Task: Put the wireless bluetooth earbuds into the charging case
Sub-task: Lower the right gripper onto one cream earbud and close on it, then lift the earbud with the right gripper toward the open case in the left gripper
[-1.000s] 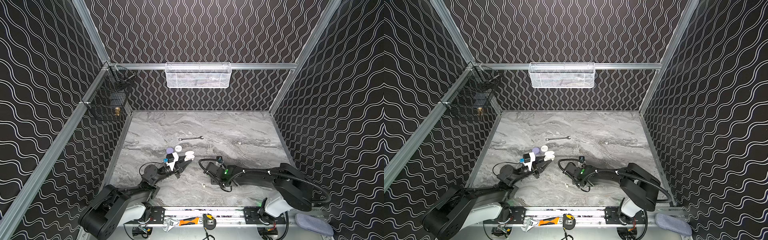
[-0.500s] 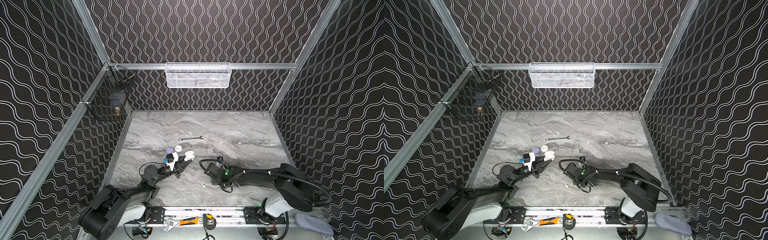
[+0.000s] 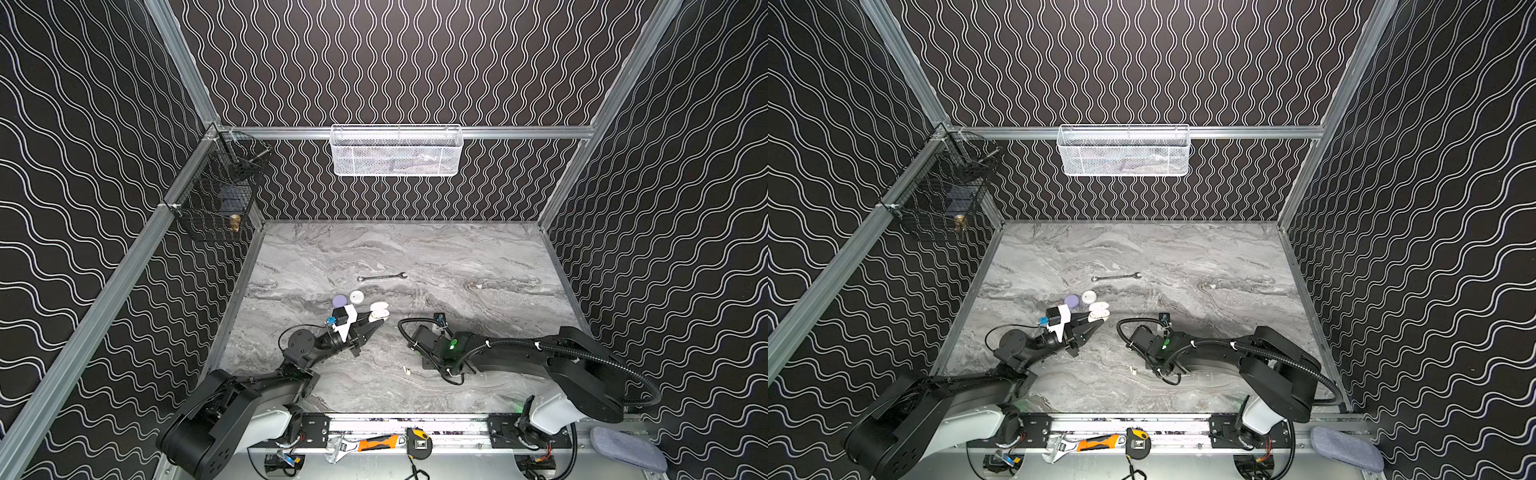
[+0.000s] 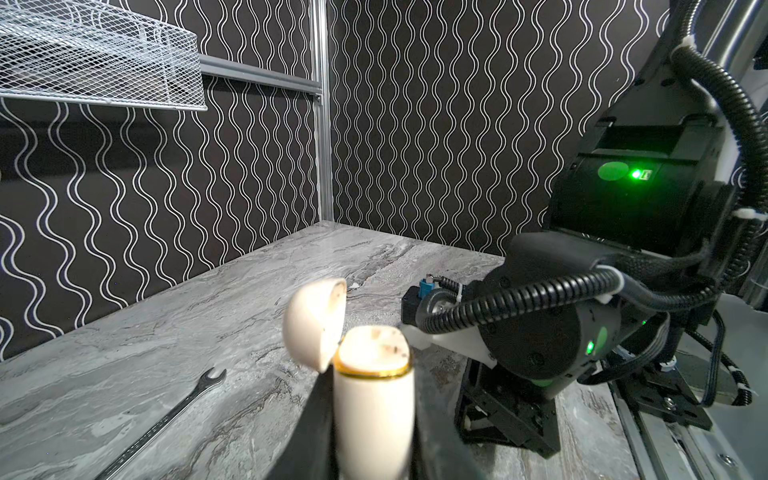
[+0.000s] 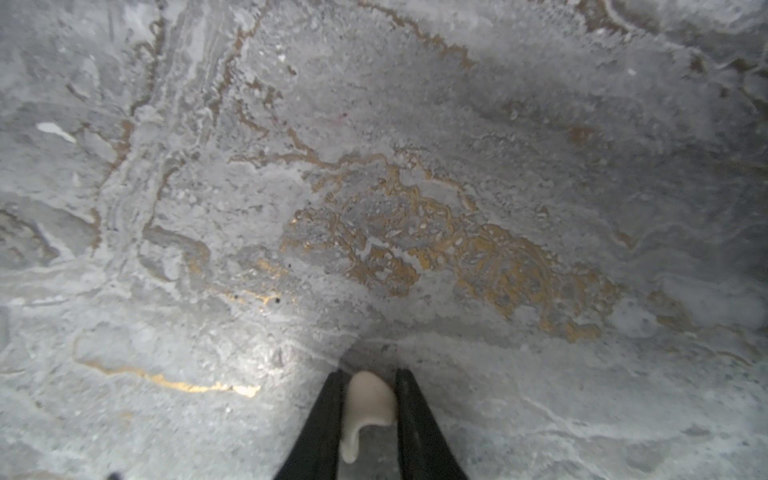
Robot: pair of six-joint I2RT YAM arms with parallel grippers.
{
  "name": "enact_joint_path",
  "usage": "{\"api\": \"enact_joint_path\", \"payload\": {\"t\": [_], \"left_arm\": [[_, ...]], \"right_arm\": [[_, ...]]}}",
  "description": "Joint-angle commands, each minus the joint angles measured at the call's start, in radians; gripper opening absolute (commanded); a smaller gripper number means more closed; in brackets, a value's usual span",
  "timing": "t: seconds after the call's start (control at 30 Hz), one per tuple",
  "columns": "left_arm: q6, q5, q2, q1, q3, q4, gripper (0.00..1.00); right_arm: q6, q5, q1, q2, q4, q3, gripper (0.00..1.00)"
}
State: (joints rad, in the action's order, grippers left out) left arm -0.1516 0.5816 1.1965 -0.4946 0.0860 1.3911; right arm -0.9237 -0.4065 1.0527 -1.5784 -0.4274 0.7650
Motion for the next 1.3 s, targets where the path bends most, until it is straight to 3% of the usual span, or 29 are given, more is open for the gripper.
{"api": "enact_joint_path", "payload": {"t": [0.0, 0.13, 0.6, 0.83, 0.97, 1.13, 1.27], "left_arm": [[-0.003, 0.003, -0.001, 0.001, 0.007, 0.033, 0.0], [-0.003, 0.003, -0.001, 0.001, 0.008, 0.032, 0.0], [-0.002, 0.006, 0.009, 0.001, -0.001, 0.064, 0.0], [0.001, 0.019, 0.008, 0.002, -0.01, 0.088, 0.0], [0.001, 0.041, 0.01, 0.001, -0.024, 0.144, 0.0], [0.017, 0.073, -0.007, 0.001, -0.034, 0.158, 0.0], [0.018, 0.104, -0.024, -0.001, -0.028, 0.159, 0.0]], "right_arm": [[-0.015, 0.006, 0.0, -0.011, -0.035, 0.0, 0.28], [-0.016, 0.006, 0.001, -0.008, -0.03, -0.006, 0.3], [0.0, -0.028, 0.0, 0.061, -0.03, 0.013, 0.19], [0.066, -0.149, 0.006, 0.181, -0.146, 0.194, 0.16], [0.118, -0.233, 0.064, 0.25, -0.17, 0.337, 0.16], [0.205, -0.37, 0.208, 0.315, -0.049, 0.399, 0.16], [0.29, -0.345, 0.251, 0.382, 0.164, 0.323, 0.15]]}}
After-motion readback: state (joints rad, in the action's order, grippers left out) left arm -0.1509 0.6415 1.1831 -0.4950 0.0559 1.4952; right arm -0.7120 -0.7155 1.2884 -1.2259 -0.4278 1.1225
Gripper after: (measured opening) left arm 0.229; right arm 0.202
